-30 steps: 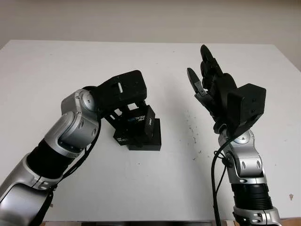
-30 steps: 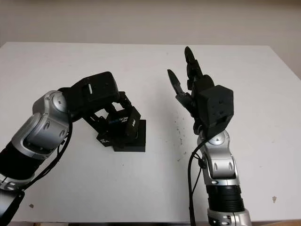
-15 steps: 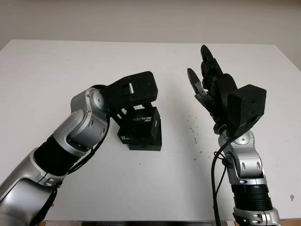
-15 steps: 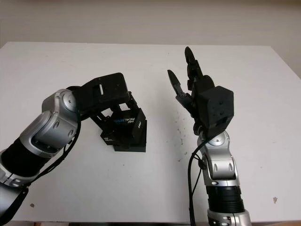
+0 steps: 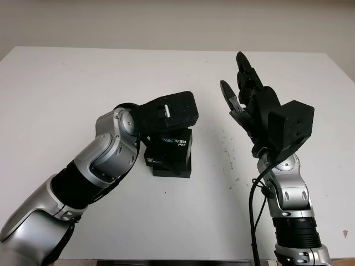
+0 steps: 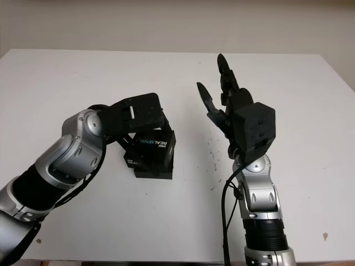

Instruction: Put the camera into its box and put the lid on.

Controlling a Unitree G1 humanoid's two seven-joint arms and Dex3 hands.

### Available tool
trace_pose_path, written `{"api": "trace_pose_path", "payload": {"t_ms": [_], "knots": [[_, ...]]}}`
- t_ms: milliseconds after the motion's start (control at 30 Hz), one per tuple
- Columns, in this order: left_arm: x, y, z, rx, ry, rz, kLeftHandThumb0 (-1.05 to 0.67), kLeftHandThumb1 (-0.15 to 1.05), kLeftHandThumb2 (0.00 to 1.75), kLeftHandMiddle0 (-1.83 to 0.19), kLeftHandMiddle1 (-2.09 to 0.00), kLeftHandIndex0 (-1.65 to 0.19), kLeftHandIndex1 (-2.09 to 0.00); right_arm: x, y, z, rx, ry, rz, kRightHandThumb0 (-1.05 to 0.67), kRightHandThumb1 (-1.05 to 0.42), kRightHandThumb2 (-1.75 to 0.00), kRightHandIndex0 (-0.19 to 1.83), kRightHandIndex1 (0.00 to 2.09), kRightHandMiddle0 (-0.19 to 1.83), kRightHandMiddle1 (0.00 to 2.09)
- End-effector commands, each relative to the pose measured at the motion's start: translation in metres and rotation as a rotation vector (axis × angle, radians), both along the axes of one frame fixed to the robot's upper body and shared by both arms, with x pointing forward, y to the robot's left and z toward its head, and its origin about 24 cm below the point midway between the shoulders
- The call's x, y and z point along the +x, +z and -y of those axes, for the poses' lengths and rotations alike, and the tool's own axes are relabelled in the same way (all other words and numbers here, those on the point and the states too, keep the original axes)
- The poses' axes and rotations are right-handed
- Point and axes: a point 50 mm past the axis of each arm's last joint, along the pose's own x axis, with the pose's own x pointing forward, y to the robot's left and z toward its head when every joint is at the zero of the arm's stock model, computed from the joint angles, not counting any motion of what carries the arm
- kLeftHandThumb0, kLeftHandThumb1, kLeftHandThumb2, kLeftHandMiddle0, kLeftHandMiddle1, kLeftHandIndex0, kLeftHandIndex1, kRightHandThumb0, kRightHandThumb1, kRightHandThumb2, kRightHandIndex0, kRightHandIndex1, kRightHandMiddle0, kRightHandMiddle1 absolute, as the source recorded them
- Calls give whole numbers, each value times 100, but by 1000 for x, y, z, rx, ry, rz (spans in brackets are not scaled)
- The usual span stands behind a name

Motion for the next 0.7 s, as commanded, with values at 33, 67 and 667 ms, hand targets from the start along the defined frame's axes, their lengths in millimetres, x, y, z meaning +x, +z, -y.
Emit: {"api": "trace_pose_path", "payload": {"t_ms": [33,67,667], "knots": [[-4,-1,11,-7,-28,-12,-24,100,5,-28,-174,-13,-169,-1,1,0,-16,-8,17,-63,-105,-32,-4,7,6,7],[-4,-1,11,-17,-24,-16,-24,100,6,-29,-175,-12,-169,0,1,-1,-11,-8,17,-63,-105,-32,-3,7,6,7],[-17,7,22,-30,63,-158,-56,105,40,19,-172,18,-164,3,1,-3,9,13,20,-62,-105,-32,-4,6,5,6]]}}
